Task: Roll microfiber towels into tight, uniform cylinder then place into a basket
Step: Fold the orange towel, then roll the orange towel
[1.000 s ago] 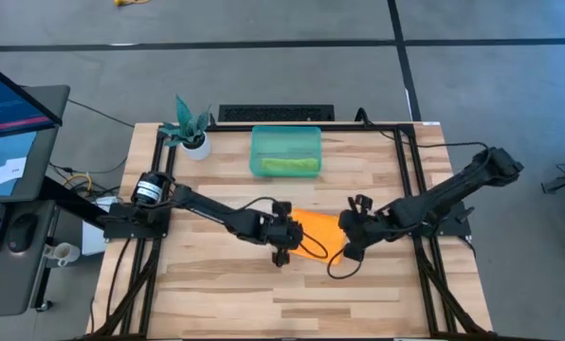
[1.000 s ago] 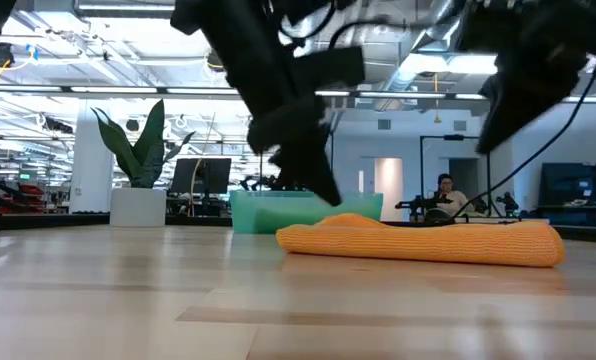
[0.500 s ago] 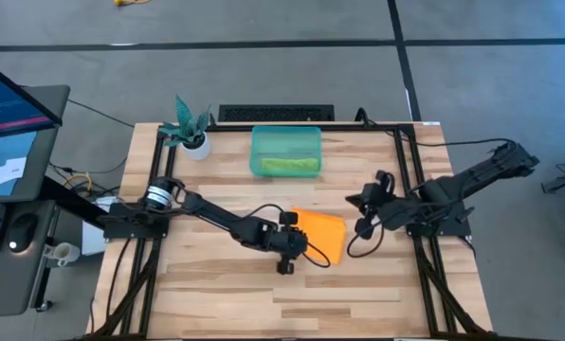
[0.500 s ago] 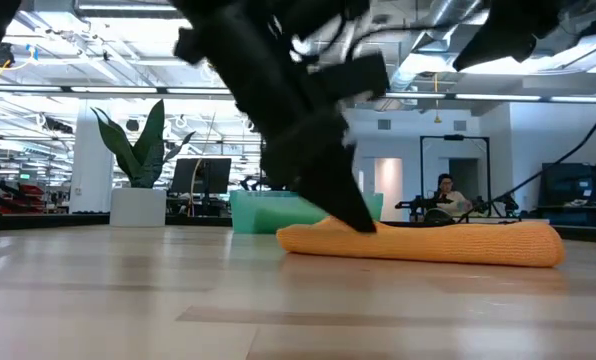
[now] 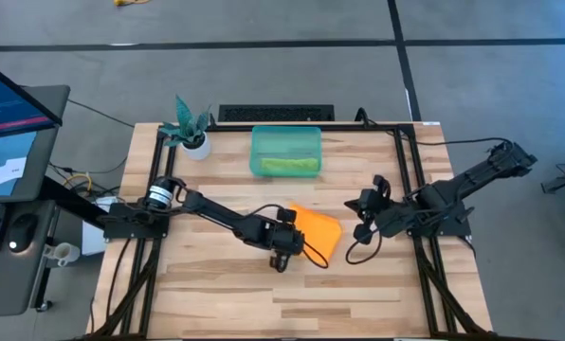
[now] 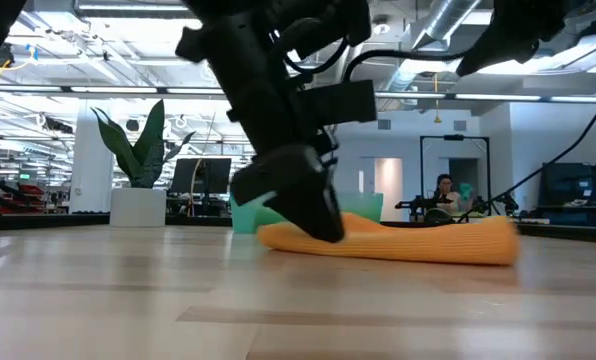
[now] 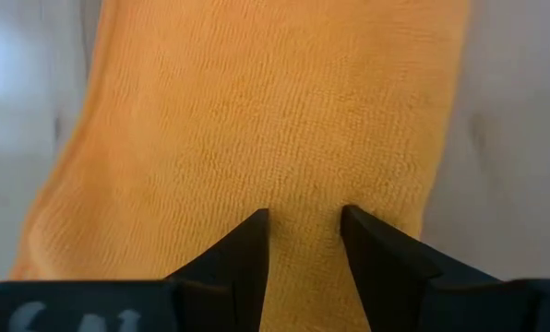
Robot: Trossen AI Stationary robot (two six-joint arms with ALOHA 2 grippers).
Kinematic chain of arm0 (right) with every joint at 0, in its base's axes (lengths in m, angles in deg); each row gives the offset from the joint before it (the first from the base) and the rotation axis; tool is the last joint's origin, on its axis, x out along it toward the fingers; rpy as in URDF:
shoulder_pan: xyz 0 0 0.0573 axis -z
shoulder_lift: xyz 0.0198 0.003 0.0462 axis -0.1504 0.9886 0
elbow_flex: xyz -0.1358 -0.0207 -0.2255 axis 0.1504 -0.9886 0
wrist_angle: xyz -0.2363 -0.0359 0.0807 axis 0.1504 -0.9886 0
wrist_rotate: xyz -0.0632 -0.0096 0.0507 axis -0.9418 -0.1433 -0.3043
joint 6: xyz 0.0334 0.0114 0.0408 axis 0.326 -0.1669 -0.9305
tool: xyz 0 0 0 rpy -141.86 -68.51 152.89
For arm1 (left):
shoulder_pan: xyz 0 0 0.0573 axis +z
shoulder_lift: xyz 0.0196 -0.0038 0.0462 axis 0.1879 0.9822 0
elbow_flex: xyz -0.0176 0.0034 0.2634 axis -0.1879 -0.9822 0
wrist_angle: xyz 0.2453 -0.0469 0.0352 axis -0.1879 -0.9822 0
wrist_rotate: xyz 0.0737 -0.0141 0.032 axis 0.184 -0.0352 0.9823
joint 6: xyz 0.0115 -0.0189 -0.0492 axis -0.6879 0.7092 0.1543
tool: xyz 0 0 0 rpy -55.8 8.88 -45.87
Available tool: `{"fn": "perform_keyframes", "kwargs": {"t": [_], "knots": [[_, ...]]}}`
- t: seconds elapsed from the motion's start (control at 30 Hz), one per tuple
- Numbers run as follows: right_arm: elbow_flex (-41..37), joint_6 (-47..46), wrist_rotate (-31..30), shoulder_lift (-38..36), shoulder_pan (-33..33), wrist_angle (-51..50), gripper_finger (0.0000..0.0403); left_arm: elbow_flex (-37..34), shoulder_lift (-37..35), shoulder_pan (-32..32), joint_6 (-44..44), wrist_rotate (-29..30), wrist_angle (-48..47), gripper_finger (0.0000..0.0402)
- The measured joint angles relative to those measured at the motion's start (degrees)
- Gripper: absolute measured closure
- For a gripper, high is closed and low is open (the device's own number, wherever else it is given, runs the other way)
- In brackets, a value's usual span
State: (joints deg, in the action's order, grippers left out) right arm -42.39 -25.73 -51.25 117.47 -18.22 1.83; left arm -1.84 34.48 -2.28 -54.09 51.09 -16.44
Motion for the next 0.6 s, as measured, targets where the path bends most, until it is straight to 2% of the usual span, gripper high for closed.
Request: {"fn": "perform_keyframes", "kwargs": {"t": [0.2,0.3,0.4,0.6], "knots": [[0.00,0.04,0.02,0.16,0.08,-0.09,0.0375,5.93,0.05,-0.48,2.56,2.66,-20.26,0.0266],[0.00,0.04,0.02,0.16,0.06,-0.09,0.0374,9.23,0.19,-1.23,2.66,4.50,-26.52,0.0266],[0.00,0.04,0.02,0.16,0.06,-0.09,0.0376,11.24,-0.79,-1.77,4.42,6.75,-24.50,0.0266],[0.00,0.04,0.03,0.16,0.06,0.02,0.0374,10.92,-0.42,-2.27,6.27,6.46,-6.84,0.0266]]}}
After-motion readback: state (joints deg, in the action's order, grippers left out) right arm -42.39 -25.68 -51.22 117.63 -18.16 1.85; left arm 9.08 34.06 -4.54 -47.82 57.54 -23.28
